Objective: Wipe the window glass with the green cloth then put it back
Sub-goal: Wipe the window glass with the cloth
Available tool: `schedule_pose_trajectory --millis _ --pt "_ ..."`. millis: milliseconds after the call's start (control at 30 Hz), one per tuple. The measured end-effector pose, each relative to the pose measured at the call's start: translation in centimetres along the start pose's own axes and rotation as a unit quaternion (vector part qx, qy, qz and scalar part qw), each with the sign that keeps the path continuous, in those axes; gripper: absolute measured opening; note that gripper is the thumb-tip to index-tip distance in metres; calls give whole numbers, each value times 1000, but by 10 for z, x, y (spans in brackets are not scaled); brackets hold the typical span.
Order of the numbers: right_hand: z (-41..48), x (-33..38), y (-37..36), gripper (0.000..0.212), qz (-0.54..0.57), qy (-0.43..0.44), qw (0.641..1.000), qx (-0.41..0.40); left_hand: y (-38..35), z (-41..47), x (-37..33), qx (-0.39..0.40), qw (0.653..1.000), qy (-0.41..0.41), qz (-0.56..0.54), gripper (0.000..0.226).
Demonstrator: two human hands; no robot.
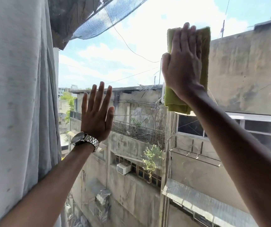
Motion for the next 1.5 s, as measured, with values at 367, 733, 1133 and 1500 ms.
schedule_pose_trajectory --millis 367,733,1133,1500 --pt "-257 49 -84 60 -88 454 873 155 2 0 1 -15 1000 -13 -4 58" --pt "-10 -12 7 54 -179 298 936 54 8 -1 -4 -8 1000 -2 -12 59" --pt "-174 38 -58 67 -189 503 818 208 9 -1 -3 20 1000 2 -14 59" --pt "-9 6 9 65 -61 106 992 16 9 -1 -2 20 1000 0 -21 60"
Point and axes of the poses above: each hand's wrist, its own z-axis towards the middle knuckle, its own y-axis out of the back of the hand, x = y × z, the point moved 6 cm from there along z, towards the middle knuckle, and after that the axes turned 6 degrees about x, right-handed, at the moved point
